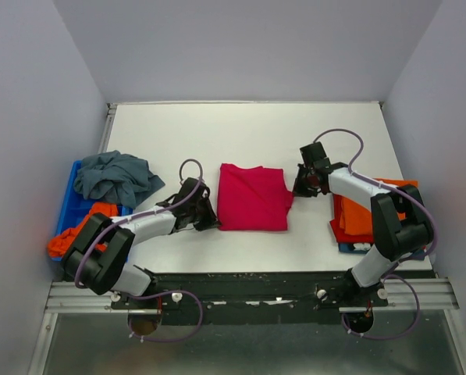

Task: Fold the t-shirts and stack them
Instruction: Put the neatly folded tshirt into the corner of the board with both arms

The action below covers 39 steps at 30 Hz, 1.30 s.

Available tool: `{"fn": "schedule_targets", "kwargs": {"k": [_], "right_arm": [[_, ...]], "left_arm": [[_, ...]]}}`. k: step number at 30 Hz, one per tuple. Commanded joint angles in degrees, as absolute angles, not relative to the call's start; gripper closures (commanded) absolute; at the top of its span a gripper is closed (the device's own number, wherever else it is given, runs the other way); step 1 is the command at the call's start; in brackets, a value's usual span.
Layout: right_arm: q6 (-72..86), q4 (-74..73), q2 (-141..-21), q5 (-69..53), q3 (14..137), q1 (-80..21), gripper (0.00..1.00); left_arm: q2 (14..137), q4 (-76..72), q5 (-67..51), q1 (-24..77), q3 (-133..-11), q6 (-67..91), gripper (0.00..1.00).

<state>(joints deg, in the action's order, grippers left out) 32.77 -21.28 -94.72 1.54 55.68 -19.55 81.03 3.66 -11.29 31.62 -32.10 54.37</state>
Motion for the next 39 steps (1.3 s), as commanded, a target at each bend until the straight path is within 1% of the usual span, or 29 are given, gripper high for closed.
{"fn": "schedule_targets", "kwargs": {"k": [1,6,12,14,16,18,19,20,21,22,23,24,25,27,28,29,31,33,37,38,39], "right_arm": [[33.83,-24.42,-93.52,6.14,56.16,-19.69,0.99],[38.40,-32.51,-93.69,15.55,58.71,-19.25,0.99],[38.67,-31.47,-93.16,13.89,57.65,-18.63,0.99],[37.88,-31.20,-93.34,12.57,58.01,-18.55,0.95],[37.79,-31.11,-92.90,12.92,57.57,-17.85,0.94],[37.09,-30.32,-91.94,11.79,57.04,-16.44,0.91],[36.83,-30.06,-91.59,10.82,56.95,-16.00,0.78],[36.39,-28.93,-91.06,9.59,56.34,-15.82,0.55],[35.69,-26.91,-89.92,7.75,55.12,-15.82,0.34],[35.16,-24.37,-88.69,5.65,53.54,-15.82,0.22],[34.29,-20.87,-87.12,2.58,51.61,-15.82,0.17],[33.67,-18.31,-85.97,0.37,50.46,-15.82,0.16],[33.14,-16.72,-85.26,-2.08,49.84,-15.82,0.16],[32.00,-13.55,-85.34,-6.75,49.83,-15.82,0.22],[31.82,-12.32,-85.95,-9.12,50.18,-15.82,0.26],[31.73,-10.83,-87.09,-11.58,50.36,-15.82,0.28],[31.99,-8.71,-88.93,-14.14,50.62,-15.91,0.28],[32.34,-8.52,-91.13,-13.72,51.67,-16.00,0.29],[31.73,-10.81,-95.44,-11.87,53.87,-16.52,0.33],[31.55,-10.81,-96.23,-12.13,53.96,-16.78,0.34],[31.47,-10.64,-97.20,-12.30,54.05,-16.96,0.38]], "left_arm": [[81.22,2.55,-10.03,31.90,-30.33,56.07,1.00],[75.51,6.32,-6.95,31.82,-28.74,56.78,1.00],[72.95,6.07,-6.77,31.73,-26.19,57.92,1.00],[73.04,5.89,-7.38,31.90,-25.93,57.92,1.00],[72.60,6.15,-7.30,31.99,-25.67,57.83,1.00],[71.99,6.06,-7.21,31.99,-25.05,57.83,1.00],[71.90,5.89,-7.47,31.99,-24.96,57.48,1.00],[72.07,5.37,-8.69,31.99,-24.96,56.87,0.92],[72.33,5.19,-10.01,31.99,-25.22,56.26,0.72],[72.51,6.23,-10.02,31.99,-25.92,55.73,0.44],[72.34,7.11,-9.67,31.99,-26.71,55.11,0.31],[71.90,7.99,-9.06,31.99,-27.59,54.24,0.23],[71.02,9.22,-7.83,31.82,-28.73,53.36,0.17],[69.35,10.19,-6.33,31.03,-31.10,51.78,0.13],[68.74,10.37,-6.24,30.42,-32.42,50.64,0.12],[68.56,10.81,-5.72,29.45,-33.91,49.15,0.12],[69.08,9.24,-5.28,27.61,-36.20,46.59,0.12],[71.53,6.95,-5.27,25.59,-38.05,44.66,0.12],[77.94,3.17,-5.71,23.56,-42.35,41.58,0.16],[79.53,1.95,-5.89,23.47,-43.06,41.05,0.16],[80.76,0.89,-6.24,23.38,-43.76,40.61,0.17]]}}
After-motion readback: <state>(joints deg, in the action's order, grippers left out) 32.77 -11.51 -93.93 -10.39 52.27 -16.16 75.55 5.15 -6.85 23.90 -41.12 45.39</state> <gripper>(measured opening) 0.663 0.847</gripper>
